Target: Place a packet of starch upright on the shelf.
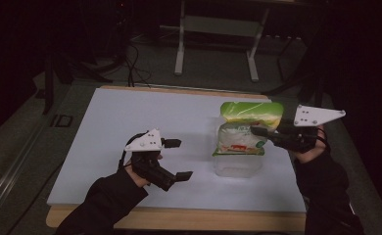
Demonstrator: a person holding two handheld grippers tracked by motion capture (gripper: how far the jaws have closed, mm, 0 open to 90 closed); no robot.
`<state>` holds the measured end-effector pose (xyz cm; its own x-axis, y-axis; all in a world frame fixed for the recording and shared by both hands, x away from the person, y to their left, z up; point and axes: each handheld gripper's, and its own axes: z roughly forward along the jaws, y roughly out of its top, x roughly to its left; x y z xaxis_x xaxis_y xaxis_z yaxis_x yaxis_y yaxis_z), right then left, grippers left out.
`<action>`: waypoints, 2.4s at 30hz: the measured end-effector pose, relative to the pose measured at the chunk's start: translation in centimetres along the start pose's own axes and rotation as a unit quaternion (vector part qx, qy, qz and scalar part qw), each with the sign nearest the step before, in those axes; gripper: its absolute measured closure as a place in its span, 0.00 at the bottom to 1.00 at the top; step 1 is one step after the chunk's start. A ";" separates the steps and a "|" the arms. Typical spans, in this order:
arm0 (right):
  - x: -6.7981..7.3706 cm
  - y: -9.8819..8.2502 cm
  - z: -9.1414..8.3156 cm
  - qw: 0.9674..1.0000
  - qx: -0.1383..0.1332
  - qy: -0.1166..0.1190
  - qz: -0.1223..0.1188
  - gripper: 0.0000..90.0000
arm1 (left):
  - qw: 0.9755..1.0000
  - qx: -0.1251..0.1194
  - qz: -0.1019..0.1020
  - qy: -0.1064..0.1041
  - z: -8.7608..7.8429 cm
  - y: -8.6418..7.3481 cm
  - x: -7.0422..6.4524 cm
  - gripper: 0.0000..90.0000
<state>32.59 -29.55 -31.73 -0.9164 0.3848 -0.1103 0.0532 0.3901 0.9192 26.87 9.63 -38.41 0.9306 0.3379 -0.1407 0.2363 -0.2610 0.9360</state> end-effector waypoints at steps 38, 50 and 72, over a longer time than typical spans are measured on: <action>-6.0 -4.8 7.1 0.992 0.108 -0.039 0.043 0.90 | 0.995 0.033 -0.046 0.085 -0.6 -8.1 2.4 0.00; -6.9 -7.4 7.1 0.992 0.091 -0.027 0.079 0.90 | 0.994 0.031 -0.060 0.085 -0.8 -9.1 3.1 0.00; -6.8 -9.4 8.0 0.973 0.204 -0.061 0.092 0.70 | 0.995 0.031 -0.056 0.080 -0.9 -9.1 3.1 0.00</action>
<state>41.47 -29.13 -42.60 -0.8243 0.5655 -0.0249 0.3874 0.5957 0.7036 27.34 13.86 -47.07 0.8423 0.5058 -0.1863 0.3580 -0.2666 0.8949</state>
